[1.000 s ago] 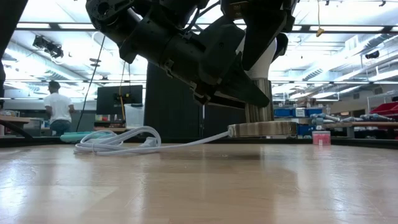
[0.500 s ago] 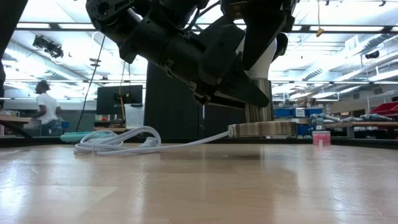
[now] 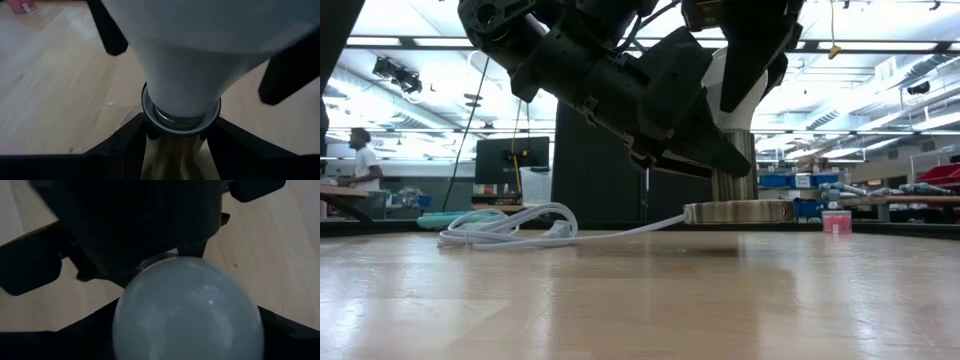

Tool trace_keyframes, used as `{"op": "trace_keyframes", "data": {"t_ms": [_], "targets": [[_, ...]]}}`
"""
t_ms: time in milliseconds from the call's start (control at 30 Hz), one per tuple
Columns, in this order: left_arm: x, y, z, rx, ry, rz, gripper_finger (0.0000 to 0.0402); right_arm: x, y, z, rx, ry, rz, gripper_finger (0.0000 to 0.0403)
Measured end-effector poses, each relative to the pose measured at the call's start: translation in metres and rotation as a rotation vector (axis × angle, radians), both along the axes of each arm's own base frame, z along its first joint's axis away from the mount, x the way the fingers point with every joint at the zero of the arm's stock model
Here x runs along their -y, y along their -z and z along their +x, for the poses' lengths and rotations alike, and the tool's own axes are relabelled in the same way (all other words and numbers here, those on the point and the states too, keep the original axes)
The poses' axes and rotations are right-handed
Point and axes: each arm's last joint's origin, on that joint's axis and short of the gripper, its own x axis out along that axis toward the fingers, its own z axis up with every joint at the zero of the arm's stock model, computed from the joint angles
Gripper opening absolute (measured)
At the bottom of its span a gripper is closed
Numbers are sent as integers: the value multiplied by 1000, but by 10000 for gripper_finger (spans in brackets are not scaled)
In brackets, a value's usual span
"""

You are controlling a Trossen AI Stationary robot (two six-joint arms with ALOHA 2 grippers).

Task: Screw lightbulb
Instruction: Insert the lightbulb into the lamp

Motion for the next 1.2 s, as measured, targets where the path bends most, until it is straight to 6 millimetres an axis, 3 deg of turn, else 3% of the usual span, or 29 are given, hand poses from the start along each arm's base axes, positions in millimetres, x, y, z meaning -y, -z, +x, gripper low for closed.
{"op": "trace_keyframes", "data": {"t_ms": [767,1200], "targets": [[0,0,0,0,0,0,193,-7,-3,-2,17,-21,4,303],[0,0,0,2,-2,1,193,9,-6,10,92,-50,-23,300]]}}
